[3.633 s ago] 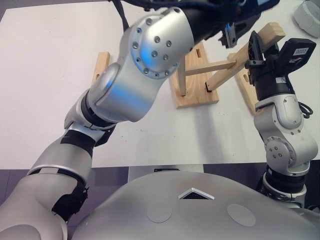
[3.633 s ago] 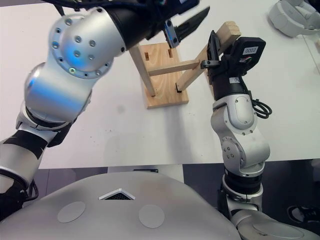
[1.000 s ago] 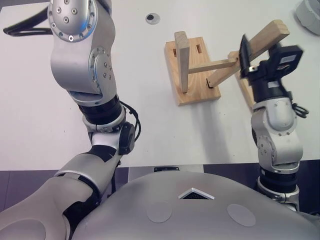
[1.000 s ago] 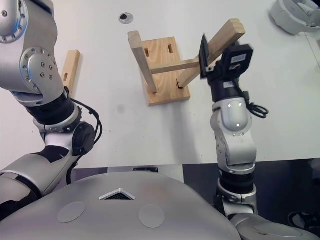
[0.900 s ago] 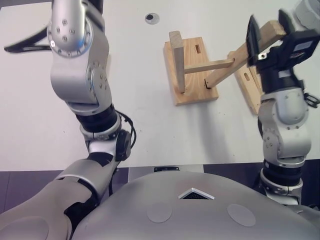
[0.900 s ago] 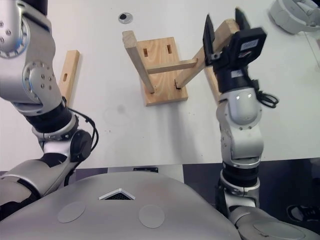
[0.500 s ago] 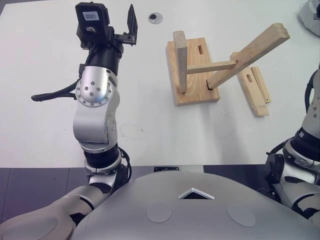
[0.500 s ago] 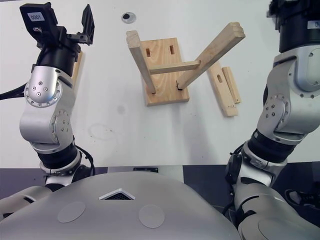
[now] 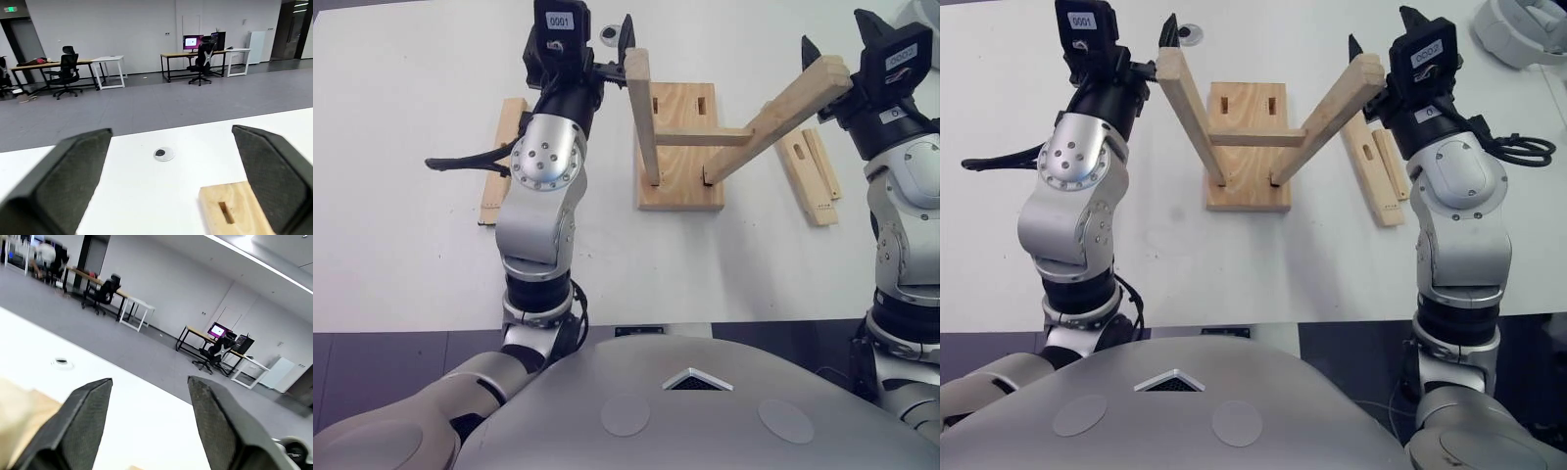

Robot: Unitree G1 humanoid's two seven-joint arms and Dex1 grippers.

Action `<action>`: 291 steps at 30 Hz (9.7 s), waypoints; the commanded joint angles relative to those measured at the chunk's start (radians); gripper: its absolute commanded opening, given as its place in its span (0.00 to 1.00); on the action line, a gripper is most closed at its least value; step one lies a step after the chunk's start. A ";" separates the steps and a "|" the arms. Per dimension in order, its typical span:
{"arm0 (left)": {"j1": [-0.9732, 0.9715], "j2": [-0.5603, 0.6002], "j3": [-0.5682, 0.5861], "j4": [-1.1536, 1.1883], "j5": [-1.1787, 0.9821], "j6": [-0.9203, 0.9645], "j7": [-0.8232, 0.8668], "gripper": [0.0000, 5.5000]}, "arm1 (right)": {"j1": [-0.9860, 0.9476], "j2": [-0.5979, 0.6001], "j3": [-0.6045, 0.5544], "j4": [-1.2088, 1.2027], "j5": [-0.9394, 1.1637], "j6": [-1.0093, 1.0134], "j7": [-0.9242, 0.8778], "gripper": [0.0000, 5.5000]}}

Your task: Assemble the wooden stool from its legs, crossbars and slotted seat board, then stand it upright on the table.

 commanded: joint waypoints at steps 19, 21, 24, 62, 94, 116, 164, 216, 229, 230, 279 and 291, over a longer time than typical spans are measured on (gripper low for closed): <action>-0.251 0.209 0.295 -0.094 -0.121 0.025 -0.107 0.82 | -0.322 0.233 -0.295 0.063 0.167 0.140 -0.027 0.52; -0.359 0.172 0.320 -0.112 -0.199 0.090 -0.115 0.82 | -0.394 0.252 -0.315 0.052 0.235 0.136 -0.020 0.52; -0.413 0.105 0.318 -0.203 -0.299 0.217 -0.111 0.82 | -0.428 0.291 -0.326 -0.012 0.345 0.146 -0.024 0.52; 0.252 0.144 0.048 -0.274 -0.101 0.023 0.043 0.82 | 0.008 0.159 -0.081 0.040 0.209 -0.136 0.072 0.52; 0.017 0.104 0.072 -0.108 -0.310 0.072 -0.075 0.82 | -0.113 0.288 -0.104 -0.037 0.463 0.235 -0.161 0.52; 0.059 0.365 0.260 -0.038 -0.250 -0.138 -0.189 0.82 | -0.173 0.173 -0.261 0.136 0.343 0.081 -0.147 0.52; 0.181 0.665 -0.139 0.562 0.053 -0.612 -0.744 0.82 | -0.208 -0.020 0.249 1.137 -0.119 -0.776 0.546 0.52; 0.330 0.422 0.271 0.185 -0.112 -0.406 -0.312 0.82 | 0.121 -0.045 -0.243 0.612 0.083 -0.298 0.260 0.52; 0.343 0.429 0.250 0.148 -0.095 -0.278 -0.287 0.82 | 0.164 -0.039 -0.220 0.627 0.102 -0.032 0.259 0.52; 0.344 0.430 0.249 0.147 -0.095 -0.275 -0.287 0.82 | 0.169 -0.050 -0.205 0.628 0.100 -0.030 0.282 0.52; -0.424 0.116 0.387 -0.024 -1.286 0.034 0.220 0.61 | -0.500 0.126 0.107 0.051 0.161 -0.275 0.229 0.24; -0.433 0.168 0.354 -0.019 -1.360 -0.026 0.269 0.25 | -0.482 0.125 0.107 0.050 0.158 -0.253 0.242 0.24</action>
